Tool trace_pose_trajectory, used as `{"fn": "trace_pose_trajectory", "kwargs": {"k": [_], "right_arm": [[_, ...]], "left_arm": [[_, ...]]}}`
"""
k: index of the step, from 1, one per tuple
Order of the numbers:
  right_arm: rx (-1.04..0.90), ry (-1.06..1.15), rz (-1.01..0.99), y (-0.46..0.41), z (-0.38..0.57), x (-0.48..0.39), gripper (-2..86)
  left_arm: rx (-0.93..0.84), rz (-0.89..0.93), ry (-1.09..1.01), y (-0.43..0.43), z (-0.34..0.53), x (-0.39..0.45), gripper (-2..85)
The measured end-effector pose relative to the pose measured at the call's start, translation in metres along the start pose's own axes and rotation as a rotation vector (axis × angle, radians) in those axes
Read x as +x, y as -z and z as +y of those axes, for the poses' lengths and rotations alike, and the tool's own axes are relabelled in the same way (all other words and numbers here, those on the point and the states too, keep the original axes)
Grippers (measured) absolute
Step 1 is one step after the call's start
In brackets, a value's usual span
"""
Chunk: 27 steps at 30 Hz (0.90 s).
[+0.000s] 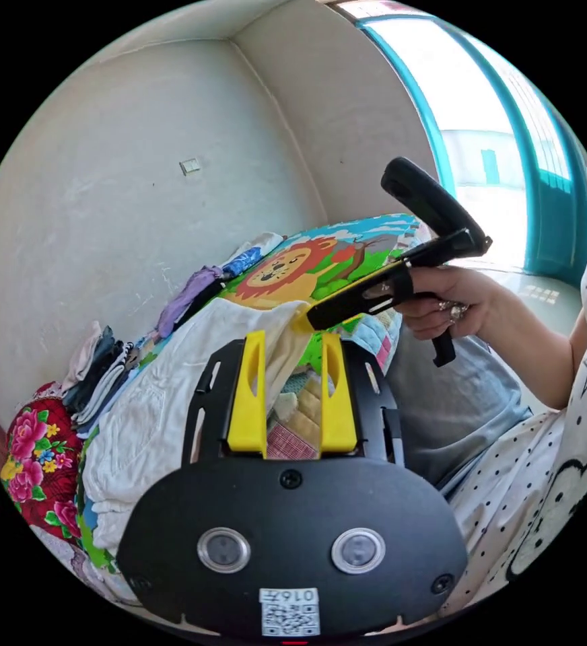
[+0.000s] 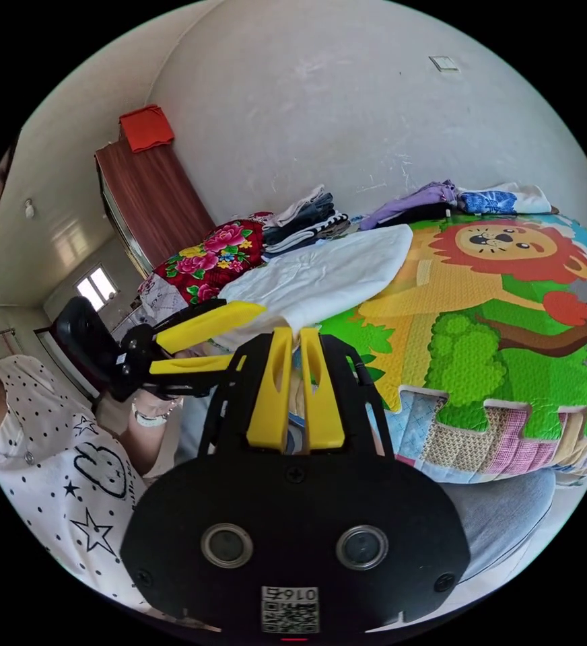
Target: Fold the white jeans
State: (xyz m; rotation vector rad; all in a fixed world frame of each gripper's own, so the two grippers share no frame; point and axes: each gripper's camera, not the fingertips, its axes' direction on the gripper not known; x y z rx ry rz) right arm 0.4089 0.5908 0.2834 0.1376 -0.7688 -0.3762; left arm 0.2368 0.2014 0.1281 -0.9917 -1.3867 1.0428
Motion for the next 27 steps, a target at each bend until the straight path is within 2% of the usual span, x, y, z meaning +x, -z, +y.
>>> {"fn": "trace_pose_trajectory", "kwargs": {"k": [9, 12, 16, 18, 21, 24, 27], "right_arm": [[-0.032, 0.020, -0.018, 0.005, -0.041, 0.012, 0.4], [-0.037, 0.045, -0.017, 0.009, -0.054, 0.011, 0.5], [-0.044, 0.074, 0.002, 0.013, -0.073, 0.016, 1.5], [-0.064, 0.082, -0.026, 0.015, -0.083, 0.025, 2.5], [0.013, 0.103, -0.112, 0.037, -0.097, 0.055, 5.7], [0.110, -0.036, -0.125, 0.058, -0.124, 0.111, 5.7], [0.067, -0.251, -0.230, 0.052, -0.168, 0.183, 8.7]], "left_arm": [[-0.090, -0.271, -0.212, -0.004, -0.024, 0.055, 10.5], [-0.096, -0.305, -0.236, -0.009, -0.034, 0.062, 9.1], [-0.105, -0.223, -0.184, -0.008, -0.036, 0.056, 4.8], [-0.076, -0.133, -0.080, 0.000, -0.030, 0.039, 2.8], [-0.020, -0.020, 0.021, 0.017, -0.022, 0.014, 1.9], [0.017, 0.012, 0.044, 0.034, -0.016, 0.006, 1.6], [0.036, 0.022, 0.050, 0.046, -0.011, 0.007, 1.8]]}}
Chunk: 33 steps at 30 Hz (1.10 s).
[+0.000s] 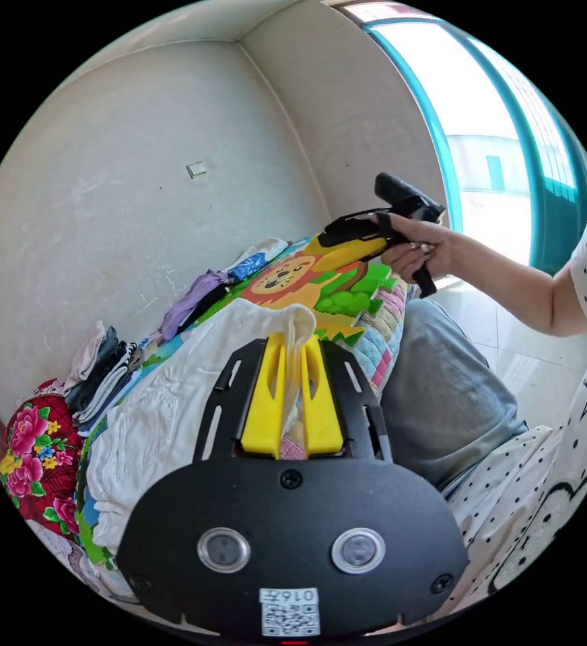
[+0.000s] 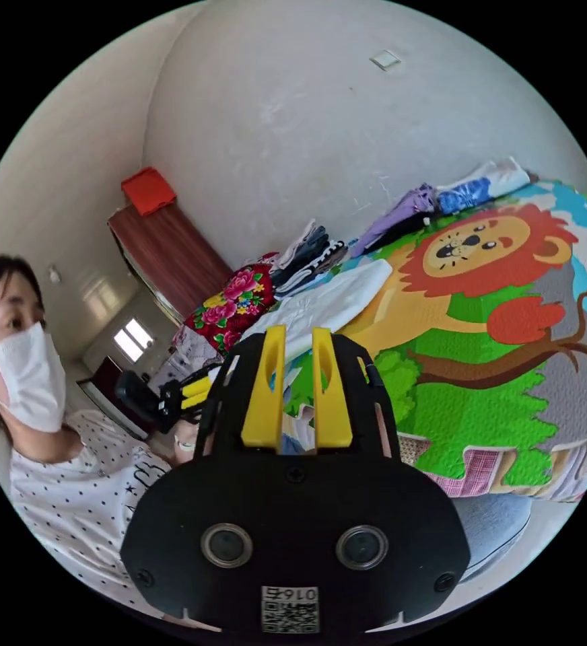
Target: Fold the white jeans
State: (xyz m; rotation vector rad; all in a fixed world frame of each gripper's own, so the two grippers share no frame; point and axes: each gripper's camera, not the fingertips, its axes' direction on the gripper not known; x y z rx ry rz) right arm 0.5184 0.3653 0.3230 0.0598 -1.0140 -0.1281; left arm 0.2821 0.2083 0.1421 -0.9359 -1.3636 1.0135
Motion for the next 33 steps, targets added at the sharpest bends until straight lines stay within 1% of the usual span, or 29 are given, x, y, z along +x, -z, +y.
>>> {"fn": "trace_pose_trajectory", "kwargs": {"k": [1, 3, 5, 8, 10, 13, 15, 17, 19, 21, 26, 30, 32, 33], "right_arm": [[-0.048, -0.090, -0.020, -0.006, -0.026, 0.023, 12.4], [-0.120, -0.159, -0.022, -0.021, -0.061, 0.048, 15.0], [-0.218, -0.209, 0.037, -0.048, -0.103, 0.070, 15.3], [-0.360, -0.284, 0.047, -0.092, -0.147, 0.092, 15.7], [-0.396, -0.334, 0.034, -0.115, -0.166, 0.104, 15.0], [-0.383, -0.423, -0.020, -0.145, -0.194, 0.122, 13.4], [-0.373, -0.465, -0.012, -0.159, -0.207, 0.132, 11.1], [-0.377, -0.434, -0.009, -0.176, -0.221, 0.135, 7.1], [-0.386, -0.411, -0.015, -0.187, -0.232, 0.131, 5.7], [-0.398, -0.375, -0.005, -0.197, -0.247, 0.121, 5.0], [-0.444, -0.244, 0.101, -0.218, -0.310, 0.076, 4.2], [-0.470, -0.229, 0.199, -0.235, -0.351, 0.053, 3.7], [-0.533, -0.245, 0.287, -0.258, -0.370, 0.042, 3.2], [-0.550, -0.250, 0.301, -0.266, -0.374, 0.039, 3.0]], "left_arm": [[0.005, 0.004, 0.002, 0.002, 0.001, 0.000, 1.8], [0.022, 0.027, 0.008, 0.008, 0.005, 0.002, 1.9], [0.037, 0.054, 0.019, 0.014, 0.008, 0.002, 2.0], [0.092, 0.097, 0.044, 0.030, 0.011, -0.006, 2.2], [0.130, 0.134, 0.068, 0.040, 0.014, -0.016, 2.4], [0.174, 0.195, 0.090, 0.053, 0.021, -0.031, 2.5], [0.185, 0.218, 0.109, 0.057, 0.028, -0.041, 2.6], [0.184, 0.232, 0.118, 0.058, 0.033, -0.047, 2.6], [0.189, 0.253, 0.115, 0.057, 0.038, -0.051, 2.6], [0.195, 0.317, 0.108, 0.052, 0.041, -0.056, 2.7], [0.263, 0.413, 0.125, 0.040, 0.033, -0.069, 2.7], [0.303, 0.489, 0.147, 0.029, 0.024, -0.079, 2.8], [0.273, 0.550, 0.119, 0.021, 0.022, -0.081, 2.7], [0.272, 0.579, 0.142, 0.019, 0.026, -0.087, 2.7]]}}
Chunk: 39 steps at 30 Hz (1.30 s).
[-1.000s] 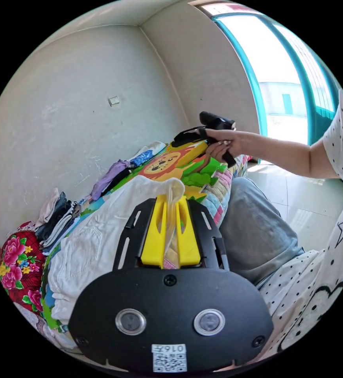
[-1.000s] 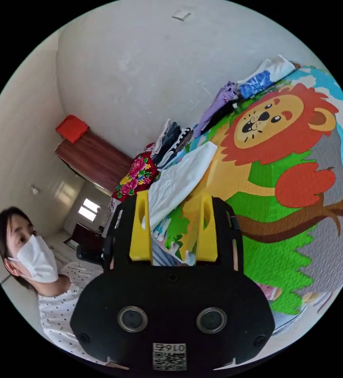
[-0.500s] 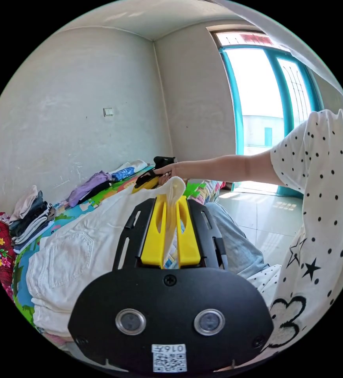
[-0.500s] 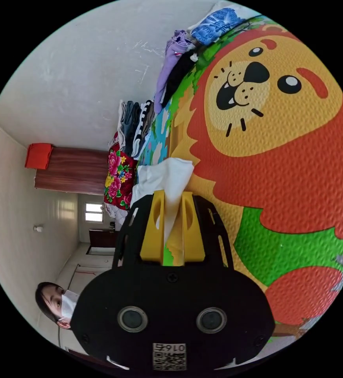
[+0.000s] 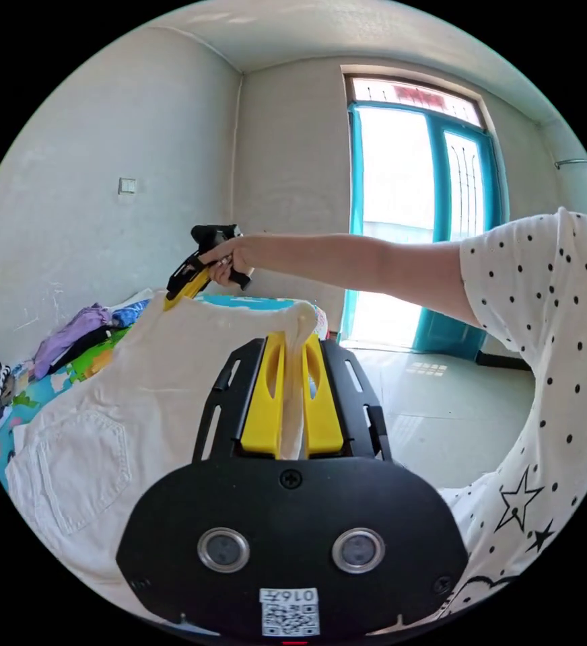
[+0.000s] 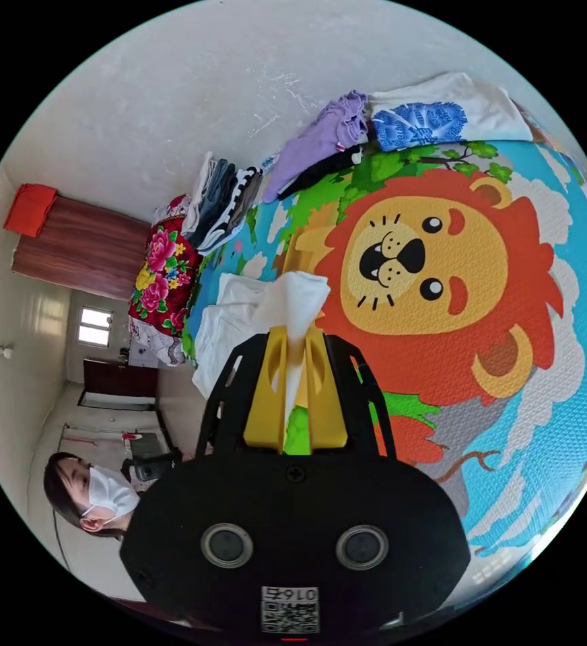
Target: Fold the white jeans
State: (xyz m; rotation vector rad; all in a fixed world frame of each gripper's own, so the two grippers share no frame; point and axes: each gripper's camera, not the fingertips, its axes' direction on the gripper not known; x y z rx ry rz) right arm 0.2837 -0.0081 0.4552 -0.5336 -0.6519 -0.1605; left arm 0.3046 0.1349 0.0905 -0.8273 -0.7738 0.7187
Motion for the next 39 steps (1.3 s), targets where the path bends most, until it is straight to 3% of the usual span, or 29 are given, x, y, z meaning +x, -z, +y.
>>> {"fn": "trace_pose_trajectory", "kwargs": {"k": [5, 12, 20, 29, 33, 36, 39], "right_arm": [[-0.098, 0.042, 0.140, -0.034, -0.057, -0.098, 2.0], [-0.398, 0.309, 0.521, -0.131, -0.154, -0.303, 2.8], [-0.810, 0.476, 1.030, -0.369, -0.254, -0.553, 3.5], [-1.066, 0.514, 1.399, -0.660, -0.309, -0.629, 4.3], [-1.130, 0.557, 1.510, -0.726, -0.308, -0.630, 4.8], [-1.085, 0.612, 1.530, -0.742, -0.311, -0.643, 6.1], [-0.856, 0.730, 1.410, -0.717, -0.322, -0.684, 6.6]], "left_arm": [[0.214, 0.000, 0.123, 0.071, 0.022, -0.034, 2.3], [0.443, -0.230, 0.303, 0.202, 0.075, -0.073, 1.8], [0.493, -0.425, 0.394, 0.296, 0.143, -0.096, 1.3], [0.481, -0.474, 0.727, 0.343, 0.247, -0.137, 1.0], [0.476, -0.425, 0.803, 0.347, 0.276, -0.147, 1.3], [0.483, -0.406, 0.815, 0.351, 0.285, -0.151, 1.7], [0.467, -0.416, 0.805, 0.353, 0.285, -0.151, 2.1]]}}
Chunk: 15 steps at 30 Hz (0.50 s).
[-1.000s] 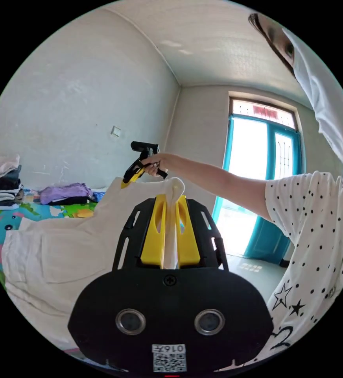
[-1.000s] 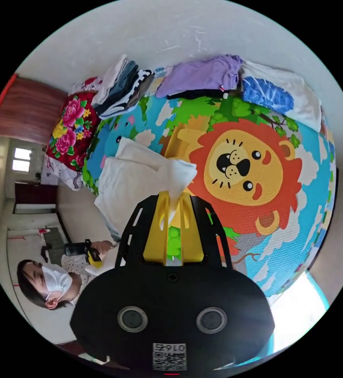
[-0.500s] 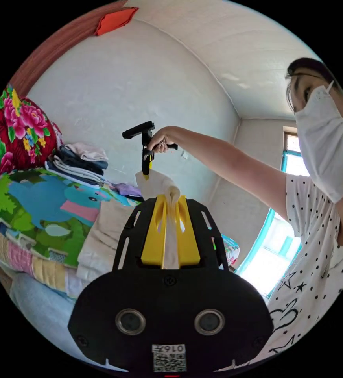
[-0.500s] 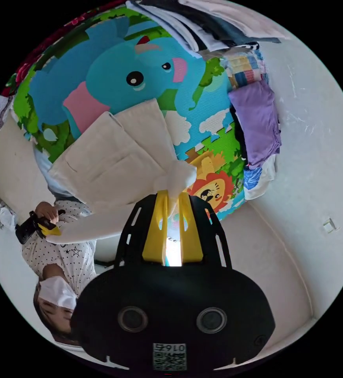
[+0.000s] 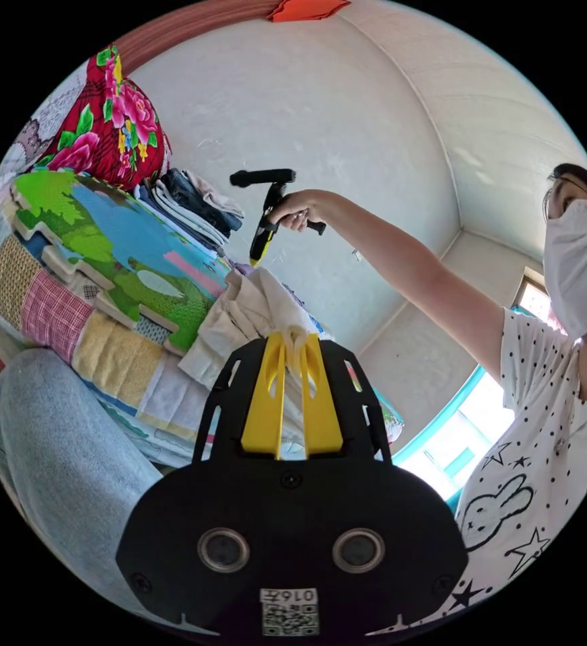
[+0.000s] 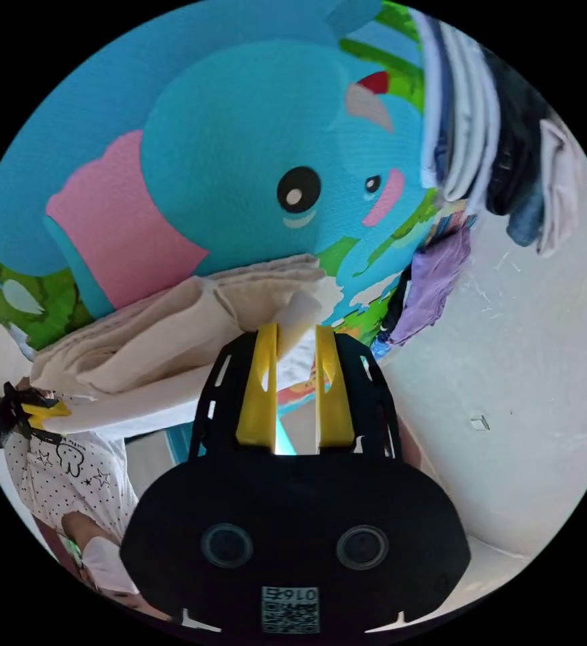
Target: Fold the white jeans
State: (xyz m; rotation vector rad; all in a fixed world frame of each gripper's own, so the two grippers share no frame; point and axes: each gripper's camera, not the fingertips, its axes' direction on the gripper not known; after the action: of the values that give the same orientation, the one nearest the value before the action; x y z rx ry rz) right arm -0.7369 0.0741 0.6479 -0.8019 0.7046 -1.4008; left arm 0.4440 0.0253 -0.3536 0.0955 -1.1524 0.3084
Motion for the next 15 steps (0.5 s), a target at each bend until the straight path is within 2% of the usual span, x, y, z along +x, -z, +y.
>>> {"fn": "trace_pose_trajectory", "kwargs": {"k": [2, 5, 8, 10, 12, 14, 15], "right_arm": [[0.241, -0.092, -0.062, 0.035, 0.036, 0.034, 4.0], [0.410, -0.066, -0.225, 0.041, 0.077, 0.065, 2.5], [0.520, 0.029, -0.341, 0.014, 0.100, 0.073, 1.9], [0.543, 0.013, -0.416, -0.013, 0.100, 0.074, 2.9], [0.557, -0.057, -0.513, -0.039, 0.094, 0.080, 6.4], [0.605, -0.158, -0.726, -0.070, 0.088, 0.096, 12.8], [0.615, -0.172, -0.768, -0.075, 0.086, 0.099, 13.3]], "left_arm": [[-0.009, 0.010, 0.002, 0.002, -0.001, -0.001, 2.6], [-0.022, 0.047, 0.016, 0.005, -0.002, -0.005, 4.0], [-0.025, 0.109, 0.019, 0.007, -0.005, -0.008, 5.0], [-0.021, 0.134, 0.021, 0.007, -0.006, -0.007, 5.0], [-0.038, 0.100, -0.021, 0.007, -0.006, 0.004, 4.2], [-0.057, 0.030, -0.093, 0.009, -0.005, 0.020, 4.0], [-0.069, -0.018, -0.149, 0.009, -0.003, 0.032, 3.9]]}}
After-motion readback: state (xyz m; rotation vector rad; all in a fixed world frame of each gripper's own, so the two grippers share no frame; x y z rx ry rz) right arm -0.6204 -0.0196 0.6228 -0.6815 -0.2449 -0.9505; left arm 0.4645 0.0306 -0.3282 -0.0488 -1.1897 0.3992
